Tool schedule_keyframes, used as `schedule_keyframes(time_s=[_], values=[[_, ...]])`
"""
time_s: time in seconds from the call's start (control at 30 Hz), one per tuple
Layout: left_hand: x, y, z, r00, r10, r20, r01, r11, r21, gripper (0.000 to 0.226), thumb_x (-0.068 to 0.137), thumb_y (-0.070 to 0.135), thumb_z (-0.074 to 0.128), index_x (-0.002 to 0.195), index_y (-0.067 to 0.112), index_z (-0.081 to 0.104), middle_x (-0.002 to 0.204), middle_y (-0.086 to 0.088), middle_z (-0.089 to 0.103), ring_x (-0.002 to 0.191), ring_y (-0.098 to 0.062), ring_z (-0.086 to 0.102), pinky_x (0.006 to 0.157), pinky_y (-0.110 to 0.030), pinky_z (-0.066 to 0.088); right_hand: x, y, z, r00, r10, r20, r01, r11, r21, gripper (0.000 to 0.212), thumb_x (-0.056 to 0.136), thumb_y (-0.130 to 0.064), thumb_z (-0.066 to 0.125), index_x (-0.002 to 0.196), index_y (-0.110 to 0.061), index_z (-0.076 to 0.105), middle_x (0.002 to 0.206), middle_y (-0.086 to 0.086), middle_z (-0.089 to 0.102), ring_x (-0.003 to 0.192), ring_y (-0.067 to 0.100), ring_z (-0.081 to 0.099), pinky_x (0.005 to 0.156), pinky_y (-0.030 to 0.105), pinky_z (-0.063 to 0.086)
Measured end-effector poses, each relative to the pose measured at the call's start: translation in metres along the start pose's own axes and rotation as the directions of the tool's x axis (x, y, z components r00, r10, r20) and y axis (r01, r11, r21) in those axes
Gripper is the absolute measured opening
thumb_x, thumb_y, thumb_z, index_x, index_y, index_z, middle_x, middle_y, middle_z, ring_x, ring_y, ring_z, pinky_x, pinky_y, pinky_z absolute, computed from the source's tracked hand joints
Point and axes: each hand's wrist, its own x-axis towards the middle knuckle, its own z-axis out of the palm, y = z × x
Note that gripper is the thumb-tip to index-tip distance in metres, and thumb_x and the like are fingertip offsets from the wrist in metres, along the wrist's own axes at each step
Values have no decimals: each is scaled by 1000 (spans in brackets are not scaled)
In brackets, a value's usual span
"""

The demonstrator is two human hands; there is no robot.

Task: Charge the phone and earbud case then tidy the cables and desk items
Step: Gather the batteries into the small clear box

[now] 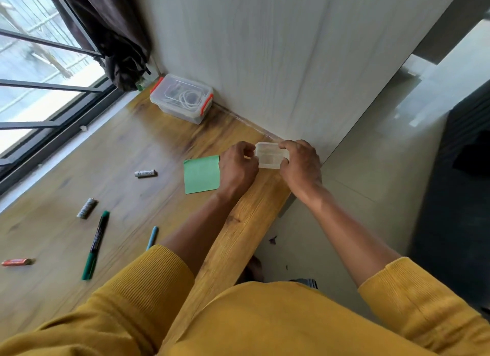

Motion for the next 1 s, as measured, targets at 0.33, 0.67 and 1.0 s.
schedule_keyframes(time_s=[0.33,0.67,1.0], values=[[-28,-28,-48,967,-139,-214,99,977,-186,32,92,10,74,123,15,74,110,7,71,97,-10,71,84,-38,65,-14,-48,5,982,-182,-44,187,962,199,39,91,-3,72,129,-10,67,129,10,64,117,26,65,93,38,62],[-122,-91,-134,757,-412,-507,300,908,-291,31,86,14,71,116,24,76,100,12,75,87,-5,74,83,-41,65,-70,-156,66,899,-427,98,368,858,359,37,86,6,62,118,-9,73,116,12,68,95,31,69,85,49,60],[-230,-156,-198,494,-518,-698,392,850,-353,24,91,18,73,115,20,77,99,3,78,83,-16,77,82,-43,66,-153,-240,114,678,-687,261,500,692,521,32,88,0,65,115,-15,73,112,4,68,88,18,69,81,43,61]])
